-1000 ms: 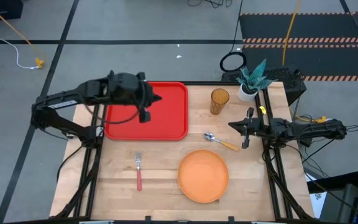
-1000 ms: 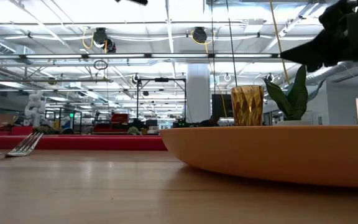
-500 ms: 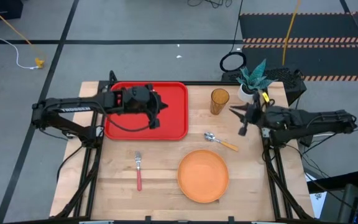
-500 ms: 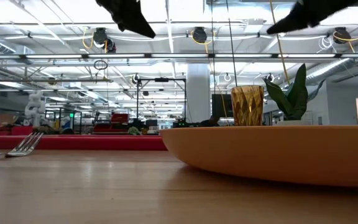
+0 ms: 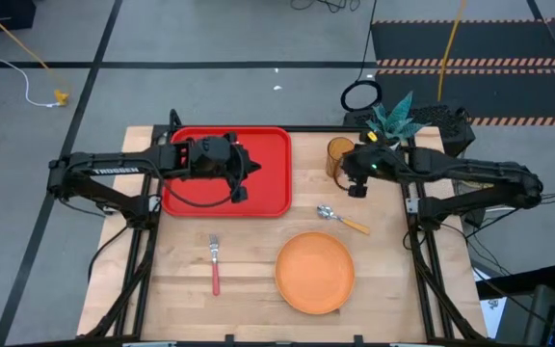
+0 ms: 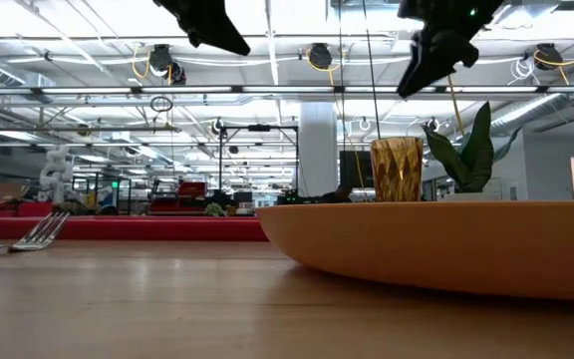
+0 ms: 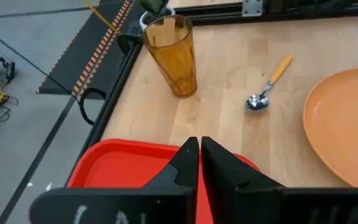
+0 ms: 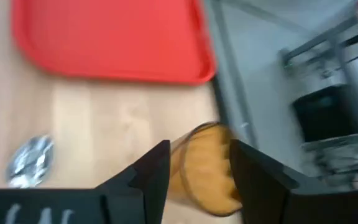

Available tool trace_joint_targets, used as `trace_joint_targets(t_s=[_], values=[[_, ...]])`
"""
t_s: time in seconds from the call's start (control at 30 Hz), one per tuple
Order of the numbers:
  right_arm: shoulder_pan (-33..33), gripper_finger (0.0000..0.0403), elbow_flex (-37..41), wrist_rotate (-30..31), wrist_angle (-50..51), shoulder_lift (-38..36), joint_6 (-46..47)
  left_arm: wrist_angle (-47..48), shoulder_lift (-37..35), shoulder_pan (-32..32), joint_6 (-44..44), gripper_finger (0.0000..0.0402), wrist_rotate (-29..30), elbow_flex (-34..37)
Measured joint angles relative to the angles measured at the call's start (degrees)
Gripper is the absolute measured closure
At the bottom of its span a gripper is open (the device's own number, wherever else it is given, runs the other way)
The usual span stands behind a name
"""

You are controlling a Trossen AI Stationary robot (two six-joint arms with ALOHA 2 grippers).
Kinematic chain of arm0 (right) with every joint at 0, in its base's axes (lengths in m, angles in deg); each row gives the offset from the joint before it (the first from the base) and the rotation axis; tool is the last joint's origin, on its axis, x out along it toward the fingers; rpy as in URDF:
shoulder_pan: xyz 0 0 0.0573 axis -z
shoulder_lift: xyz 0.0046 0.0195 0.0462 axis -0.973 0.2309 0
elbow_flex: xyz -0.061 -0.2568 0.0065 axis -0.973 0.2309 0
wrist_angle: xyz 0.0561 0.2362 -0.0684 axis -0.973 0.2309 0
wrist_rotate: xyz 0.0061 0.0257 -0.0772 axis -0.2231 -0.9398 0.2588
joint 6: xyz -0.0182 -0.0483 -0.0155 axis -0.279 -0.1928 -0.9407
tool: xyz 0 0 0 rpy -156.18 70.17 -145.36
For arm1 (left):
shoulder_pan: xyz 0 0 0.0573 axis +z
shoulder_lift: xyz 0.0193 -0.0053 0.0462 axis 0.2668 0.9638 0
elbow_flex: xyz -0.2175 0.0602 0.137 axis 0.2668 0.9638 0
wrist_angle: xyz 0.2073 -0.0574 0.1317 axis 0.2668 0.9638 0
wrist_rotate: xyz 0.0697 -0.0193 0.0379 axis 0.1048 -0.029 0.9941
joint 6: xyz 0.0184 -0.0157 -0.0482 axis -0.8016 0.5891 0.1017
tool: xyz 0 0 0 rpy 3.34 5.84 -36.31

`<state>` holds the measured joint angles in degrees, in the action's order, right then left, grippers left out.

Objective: Pick and place plate/cup/fork/spoon on tray
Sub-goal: Put the brown cup on the red tray

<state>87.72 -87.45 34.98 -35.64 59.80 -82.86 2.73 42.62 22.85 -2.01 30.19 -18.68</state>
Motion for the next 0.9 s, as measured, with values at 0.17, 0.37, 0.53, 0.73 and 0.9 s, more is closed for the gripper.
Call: trace_joint_targets(t_s=[0.17,0.37,0.53,0.73,0.9], values=[[5.8,0.0225,-0.2,-6.5,1.5,3.8,-0.2,-0.1,0.0,-1.3,-0.1,0.0378,0.0,0.0],[10.9,0.0239,-0.2,-10.6,2.5,8.1,-1.8,-0.1,0.0,-2.1,-0.9,0.0378,0.0,0.0],[13.3,0.0277,-0.2,-11.6,2.4,11.1,-2.6,-0.7,0.0,-2.3,-1.1,0.0378,0.0,0.0],[13.7,0.0362,-0.2,-11.6,1.7,12.1,-3.2,-0.9,0.0,-2.2,-1.2,0.0378,0.0,0.0],[13.1,0.0393,-0.1,-11.5,0.5,11.5,-3.1,-1.7,0.0,-2.2,-1.1,0.0378,0.0,0.0]])
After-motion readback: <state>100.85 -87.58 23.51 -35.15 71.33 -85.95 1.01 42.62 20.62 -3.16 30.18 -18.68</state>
